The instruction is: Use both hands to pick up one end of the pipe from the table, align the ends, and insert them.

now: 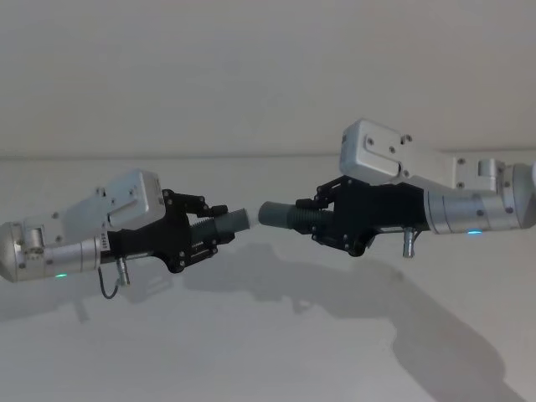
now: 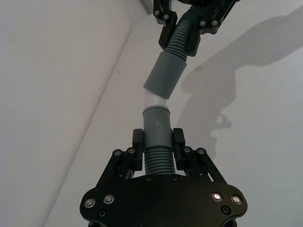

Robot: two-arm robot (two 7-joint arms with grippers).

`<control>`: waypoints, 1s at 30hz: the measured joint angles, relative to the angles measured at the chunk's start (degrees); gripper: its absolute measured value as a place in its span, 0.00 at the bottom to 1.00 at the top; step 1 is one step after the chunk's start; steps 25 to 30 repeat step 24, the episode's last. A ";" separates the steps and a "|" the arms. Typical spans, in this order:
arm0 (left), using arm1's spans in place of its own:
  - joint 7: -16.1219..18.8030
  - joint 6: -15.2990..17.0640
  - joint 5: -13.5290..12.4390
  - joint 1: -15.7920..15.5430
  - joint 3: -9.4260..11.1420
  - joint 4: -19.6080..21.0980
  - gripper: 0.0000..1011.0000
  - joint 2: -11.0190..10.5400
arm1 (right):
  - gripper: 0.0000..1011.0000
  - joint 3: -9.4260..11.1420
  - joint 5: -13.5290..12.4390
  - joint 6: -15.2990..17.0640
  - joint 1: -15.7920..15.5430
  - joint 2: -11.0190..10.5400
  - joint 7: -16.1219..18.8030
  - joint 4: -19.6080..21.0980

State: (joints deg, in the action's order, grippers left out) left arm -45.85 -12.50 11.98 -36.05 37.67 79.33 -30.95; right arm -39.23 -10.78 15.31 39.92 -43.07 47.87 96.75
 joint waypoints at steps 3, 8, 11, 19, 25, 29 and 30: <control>-0.02 0.00 0.01 0.00 0.00 0.00 0.33 0.00 | 0.24 0.00 -0.01 0.00 0.00 0.00 -0.01 0.00; -0.04 0.00 0.01 0.00 0.00 0.00 0.33 0.00 | 0.24 0.00 -0.04 0.00 0.00 0.00 -0.04 0.00; -0.05 0.01 0.01 0.00 0.00 0.00 0.33 0.00 | 0.24 0.00 -0.04 0.00 0.00 0.00 -0.05 0.00; -0.05 0.01 0.01 0.00 0.00 0.00 0.33 0.00 | 0.24 0.00 -0.04 0.00 0.00 0.00 -0.05 0.00; -0.05 0.01 0.02 0.00 0.00 0.00 0.33 0.00 | 0.24 0.00 -0.04 0.00 0.00 0.00 -0.06 0.00; -0.05 0.01 0.02 0.00 0.00 0.00 0.33 0.00 | 0.24 0.00 -0.04 0.00 0.00 0.00 -0.06 0.00; -0.05 0.01 0.02 0.00 0.00 0.00 0.33 0.00 | 0.24 0.00 -0.04 0.00 0.00 0.00 -0.06 0.00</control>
